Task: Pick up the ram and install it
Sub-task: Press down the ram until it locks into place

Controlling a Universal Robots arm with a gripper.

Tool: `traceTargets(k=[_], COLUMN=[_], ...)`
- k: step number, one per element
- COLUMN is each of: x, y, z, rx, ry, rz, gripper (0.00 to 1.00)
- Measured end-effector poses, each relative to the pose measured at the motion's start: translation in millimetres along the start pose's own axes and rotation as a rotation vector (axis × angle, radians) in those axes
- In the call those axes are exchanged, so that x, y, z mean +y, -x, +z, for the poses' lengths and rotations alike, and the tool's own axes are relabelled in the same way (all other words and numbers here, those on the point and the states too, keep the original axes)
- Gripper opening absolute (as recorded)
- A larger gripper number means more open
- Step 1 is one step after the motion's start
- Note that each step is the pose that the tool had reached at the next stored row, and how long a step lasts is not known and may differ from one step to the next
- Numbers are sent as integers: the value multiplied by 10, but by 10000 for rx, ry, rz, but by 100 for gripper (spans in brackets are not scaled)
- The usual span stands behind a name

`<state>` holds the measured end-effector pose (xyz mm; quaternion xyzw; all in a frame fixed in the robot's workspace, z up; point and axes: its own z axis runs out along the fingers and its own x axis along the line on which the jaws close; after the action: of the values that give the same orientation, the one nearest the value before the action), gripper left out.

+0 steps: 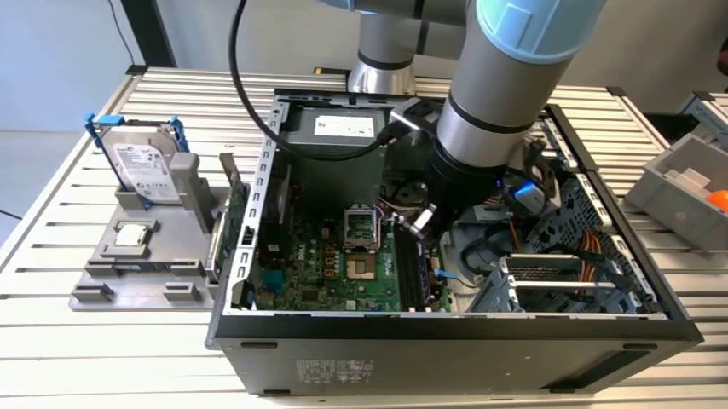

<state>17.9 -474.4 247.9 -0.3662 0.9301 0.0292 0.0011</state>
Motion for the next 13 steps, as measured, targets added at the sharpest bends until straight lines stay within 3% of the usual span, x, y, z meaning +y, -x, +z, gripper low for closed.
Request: traceTargets(k=[13], x=[-10], y=[11], z=[-1], rx=[59], ry=[72], rz=[-1647], gripper=[0])
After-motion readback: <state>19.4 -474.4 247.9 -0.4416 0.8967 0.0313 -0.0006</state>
